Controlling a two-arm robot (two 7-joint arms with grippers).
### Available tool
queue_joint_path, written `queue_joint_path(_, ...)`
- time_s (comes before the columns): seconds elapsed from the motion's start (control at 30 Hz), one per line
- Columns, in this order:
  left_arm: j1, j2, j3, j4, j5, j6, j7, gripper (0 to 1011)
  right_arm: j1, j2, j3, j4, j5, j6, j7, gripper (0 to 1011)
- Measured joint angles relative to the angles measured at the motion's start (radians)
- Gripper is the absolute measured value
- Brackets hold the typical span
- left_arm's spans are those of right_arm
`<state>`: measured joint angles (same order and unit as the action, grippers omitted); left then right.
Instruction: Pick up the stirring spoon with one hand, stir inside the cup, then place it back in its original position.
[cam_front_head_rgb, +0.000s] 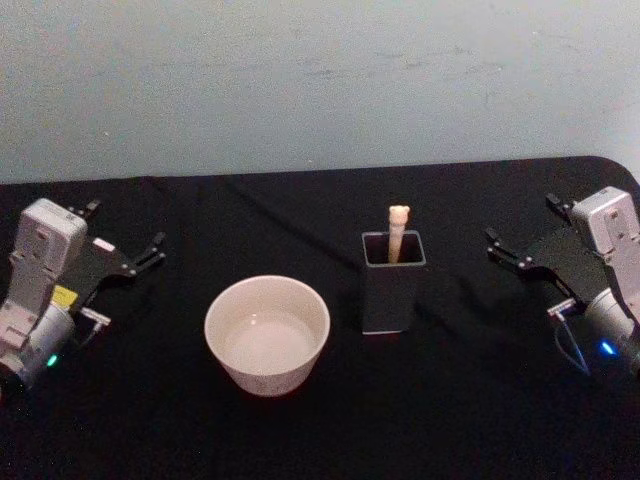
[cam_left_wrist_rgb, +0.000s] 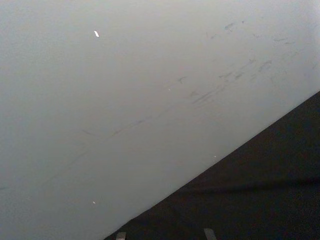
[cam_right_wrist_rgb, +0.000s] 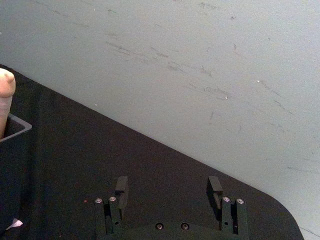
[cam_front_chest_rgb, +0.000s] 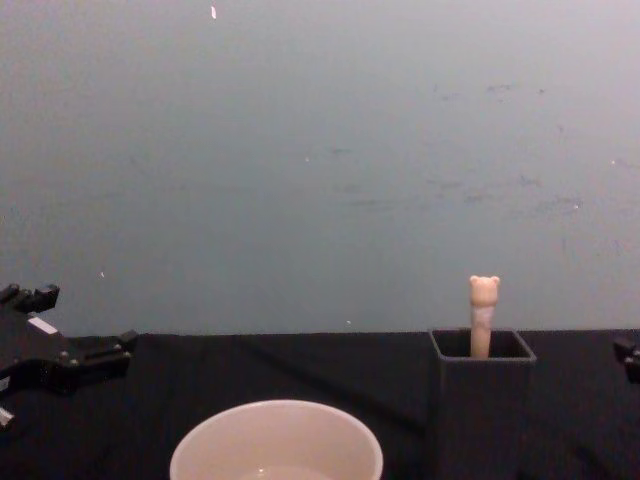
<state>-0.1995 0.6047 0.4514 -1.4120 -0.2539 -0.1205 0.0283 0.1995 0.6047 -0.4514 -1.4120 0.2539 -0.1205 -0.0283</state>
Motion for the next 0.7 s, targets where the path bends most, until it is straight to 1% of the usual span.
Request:
queue_joint_path(0.43,0.000,0.000,0.000,0.000,0.000,0.000,0.000,1001,0.000,0.000,0.000,0.000,0.000,0.000,0.000,1002)
queue_joint_path(0.57,0.000,0.000,0.000,0.000,0.000,0.000,0.000,1001,0.000,-0.004,0.007,0.001,-0.002,0.001,0.008,1002)
queue_joint_path(0.7,0.000,0.000,0.000,0.000,0.000,0.000,0.000,1001,-0.004,-0.009,0.024,-0.001,0.002,0.001,0.031,1002)
